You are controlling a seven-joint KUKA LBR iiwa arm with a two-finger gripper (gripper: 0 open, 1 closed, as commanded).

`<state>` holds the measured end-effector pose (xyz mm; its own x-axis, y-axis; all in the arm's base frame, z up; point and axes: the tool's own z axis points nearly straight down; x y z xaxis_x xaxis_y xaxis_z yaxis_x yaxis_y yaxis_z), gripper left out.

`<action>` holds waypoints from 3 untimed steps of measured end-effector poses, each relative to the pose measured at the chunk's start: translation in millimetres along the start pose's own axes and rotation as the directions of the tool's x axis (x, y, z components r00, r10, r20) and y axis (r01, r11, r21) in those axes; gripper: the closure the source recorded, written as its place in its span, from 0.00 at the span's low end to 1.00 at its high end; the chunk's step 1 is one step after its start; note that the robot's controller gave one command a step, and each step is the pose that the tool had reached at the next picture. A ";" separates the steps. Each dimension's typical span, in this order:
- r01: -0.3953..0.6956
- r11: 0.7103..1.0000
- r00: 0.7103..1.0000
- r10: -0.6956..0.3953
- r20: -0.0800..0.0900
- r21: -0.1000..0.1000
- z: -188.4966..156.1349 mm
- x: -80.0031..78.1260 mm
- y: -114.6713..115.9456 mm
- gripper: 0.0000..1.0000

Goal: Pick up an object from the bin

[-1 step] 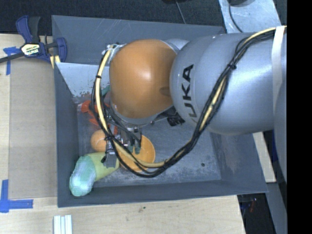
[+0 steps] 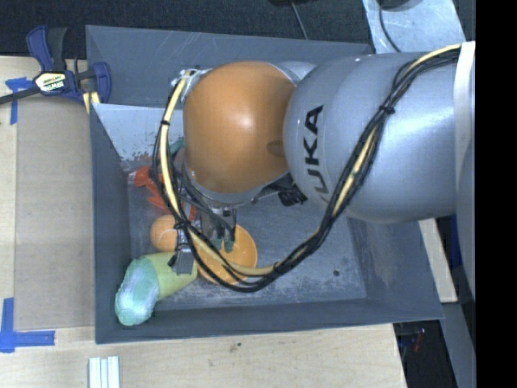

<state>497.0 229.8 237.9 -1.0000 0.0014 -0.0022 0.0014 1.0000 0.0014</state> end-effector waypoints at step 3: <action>0.497 0.868 0.868 -0.497 -0.001 -0.001 116.4 8.6 15.1 0.00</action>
Offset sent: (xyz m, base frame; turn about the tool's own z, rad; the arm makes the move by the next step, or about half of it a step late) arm -0.0149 -0.0009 -0.0779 -0.6130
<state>488.6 245.1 121.5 -0.8685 -0.4957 -0.0015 -0.4957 0.8685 0.0009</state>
